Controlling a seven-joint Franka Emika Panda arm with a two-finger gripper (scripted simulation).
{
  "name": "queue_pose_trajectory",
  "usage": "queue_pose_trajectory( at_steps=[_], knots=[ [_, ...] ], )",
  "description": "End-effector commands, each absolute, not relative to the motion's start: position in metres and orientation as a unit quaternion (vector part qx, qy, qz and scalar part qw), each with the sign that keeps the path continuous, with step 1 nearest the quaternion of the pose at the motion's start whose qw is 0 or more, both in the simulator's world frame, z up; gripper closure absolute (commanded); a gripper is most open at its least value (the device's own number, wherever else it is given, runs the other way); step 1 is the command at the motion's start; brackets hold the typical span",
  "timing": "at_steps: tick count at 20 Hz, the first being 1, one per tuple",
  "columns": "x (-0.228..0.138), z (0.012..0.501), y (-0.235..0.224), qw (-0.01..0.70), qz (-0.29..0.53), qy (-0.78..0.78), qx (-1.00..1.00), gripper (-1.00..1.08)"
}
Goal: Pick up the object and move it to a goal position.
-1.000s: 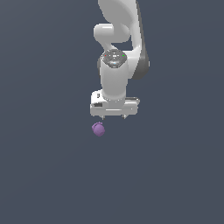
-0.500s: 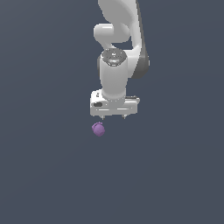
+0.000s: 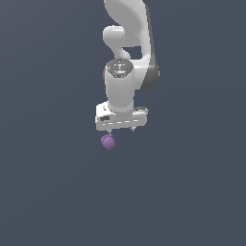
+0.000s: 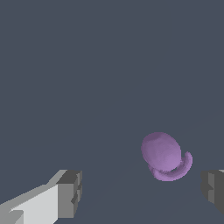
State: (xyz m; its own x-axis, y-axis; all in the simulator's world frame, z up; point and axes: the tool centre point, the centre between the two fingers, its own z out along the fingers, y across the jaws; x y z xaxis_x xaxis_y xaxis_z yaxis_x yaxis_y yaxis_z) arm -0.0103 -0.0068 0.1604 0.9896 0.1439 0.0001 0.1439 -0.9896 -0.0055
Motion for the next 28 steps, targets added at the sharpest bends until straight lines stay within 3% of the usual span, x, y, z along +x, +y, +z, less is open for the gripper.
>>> queue_pose_trajectory(
  at_steps=[1,28],
  knots=[
    [-0.011,0.154,-0.013,0.002,0.0,-0.091,-0.996,-0.92],
    [-0.026,0.091,-0.076,0.0,0.0,-0.301,-0.954,-0.92]
  ],
)
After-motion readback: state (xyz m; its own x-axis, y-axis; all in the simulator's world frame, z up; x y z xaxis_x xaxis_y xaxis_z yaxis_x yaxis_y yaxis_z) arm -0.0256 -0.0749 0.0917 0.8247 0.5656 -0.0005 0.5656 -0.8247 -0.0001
